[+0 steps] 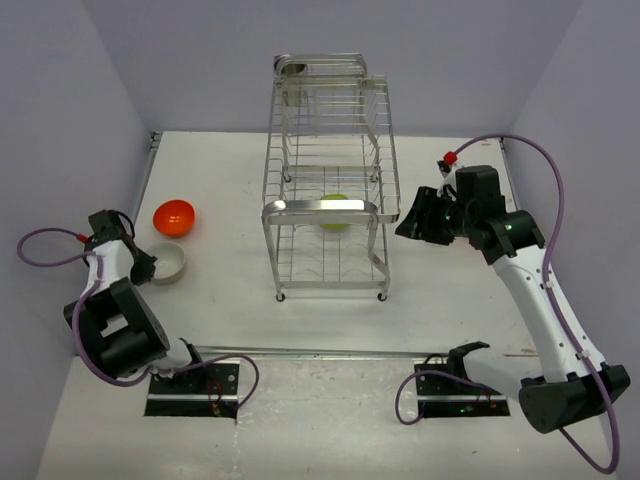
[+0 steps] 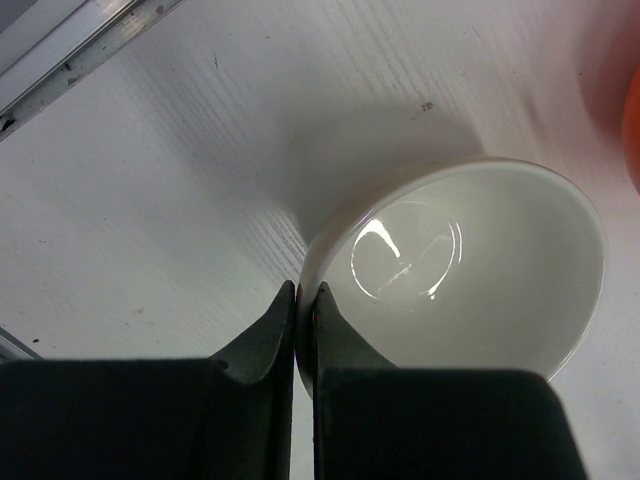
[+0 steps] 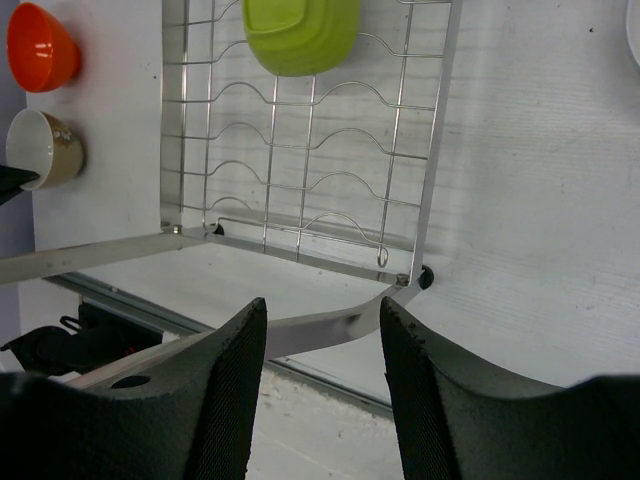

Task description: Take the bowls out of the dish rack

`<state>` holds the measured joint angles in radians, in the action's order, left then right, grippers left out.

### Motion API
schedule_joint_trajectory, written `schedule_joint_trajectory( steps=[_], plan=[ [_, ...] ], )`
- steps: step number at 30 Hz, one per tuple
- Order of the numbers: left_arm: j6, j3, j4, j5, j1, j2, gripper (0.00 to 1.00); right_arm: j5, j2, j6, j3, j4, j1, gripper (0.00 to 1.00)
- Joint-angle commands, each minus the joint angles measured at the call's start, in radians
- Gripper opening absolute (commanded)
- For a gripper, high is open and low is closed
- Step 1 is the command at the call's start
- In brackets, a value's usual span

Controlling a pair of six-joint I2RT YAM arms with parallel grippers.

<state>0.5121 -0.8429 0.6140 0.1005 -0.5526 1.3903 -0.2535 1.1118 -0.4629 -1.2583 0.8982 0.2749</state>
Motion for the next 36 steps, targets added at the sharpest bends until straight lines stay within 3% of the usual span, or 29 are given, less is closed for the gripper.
schedule_joint_trajectory(
  steps=[1, 9, 17, 26, 31, 36],
  plan=[
    [-0.007, -0.036, -0.056, 0.001, -0.009, -0.002, 0.14, -0.018, -0.010, 0.001, -0.035, -0.012, 0.003, 0.50],
    [0.006, -0.033, -0.034, -0.002, -0.015, -0.027, 0.49, -0.027, -0.004, 0.001, -0.032, -0.016, 0.003, 0.50],
    [0.000, -0.064, 0.029, 0.001, 0.002, -0.109, 0.50, -0.032, -0.010, 0.004, -0.027, -0.016, 0.003, 0.50],
    [0.023, -0.228, 0.170, 0.096, 0.152, -0.214, 0.49, -0.039, 0.002, 0.007, -0.038, -0.025, 0.003, 0.50],
    [0.020, -0.298, 0.104, -0.102, 0.198, -0.157, 0.47, -0.066, 0.039, -0.017, -0.056, -0.031, -0.005, 0.50],
    [0.029, -0.325, -0.078, -0.377, 0.321, -0.094, 0.47, -0.179, 0.115, -0.066, -0.058, -0.080, -0.054, 0.50]
  ],
)
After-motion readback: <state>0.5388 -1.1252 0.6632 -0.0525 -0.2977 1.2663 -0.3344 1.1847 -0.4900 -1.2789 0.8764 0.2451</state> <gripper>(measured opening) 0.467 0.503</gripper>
